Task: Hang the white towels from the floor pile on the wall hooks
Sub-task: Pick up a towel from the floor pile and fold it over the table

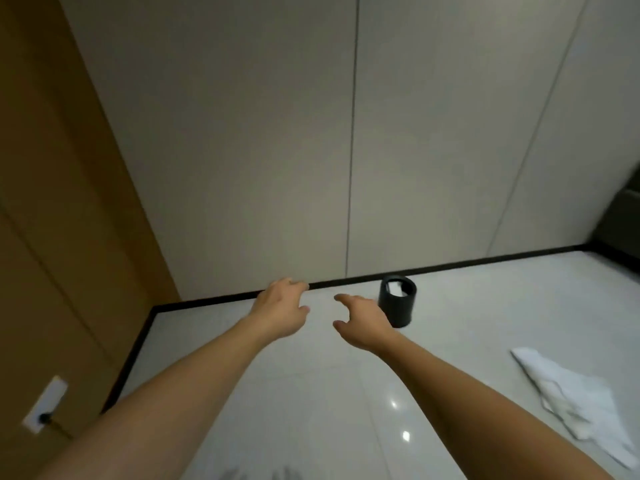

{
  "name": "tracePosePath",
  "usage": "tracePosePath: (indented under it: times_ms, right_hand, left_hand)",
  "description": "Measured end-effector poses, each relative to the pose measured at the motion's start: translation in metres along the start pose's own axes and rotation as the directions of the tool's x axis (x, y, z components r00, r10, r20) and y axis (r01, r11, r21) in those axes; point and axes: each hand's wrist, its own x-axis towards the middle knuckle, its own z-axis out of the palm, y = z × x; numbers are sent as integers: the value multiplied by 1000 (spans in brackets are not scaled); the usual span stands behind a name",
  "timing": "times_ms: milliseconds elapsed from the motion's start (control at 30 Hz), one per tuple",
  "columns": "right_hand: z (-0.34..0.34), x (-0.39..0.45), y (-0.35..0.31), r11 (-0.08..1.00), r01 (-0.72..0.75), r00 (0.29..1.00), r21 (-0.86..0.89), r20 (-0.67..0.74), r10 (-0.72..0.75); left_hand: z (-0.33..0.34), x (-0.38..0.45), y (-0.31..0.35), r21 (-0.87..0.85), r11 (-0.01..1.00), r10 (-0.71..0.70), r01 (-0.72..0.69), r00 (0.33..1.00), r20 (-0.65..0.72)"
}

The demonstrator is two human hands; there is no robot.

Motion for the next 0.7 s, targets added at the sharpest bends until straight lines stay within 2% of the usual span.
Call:
tracePosePath:
  times_ms: [133, 267, 500, 700]
  right_hand:
    - [-38, -29, 114, 971, -231, 971, 60, -46, 234]
    - [-67, -60, 210, 911, -402, 910, 95, -70, 409]
    - [-104, -83, 350, 735, -647, 731, 204, -109, 674]
    - [-129, -67, 466, 549, -788, 552, 278, -72, 830]
  left_hand:
    - [58, 47, 109, 3, 989, 148, -150, 982, 121]
    - [112, 88, 201, -10, 948, 313, -319, 923, 225]
    - [201, 173, 343, -72, 821, 547, -566, 744, 384]
    - [280, 267, 445, -139, 729, 640, -670, 596, 485]
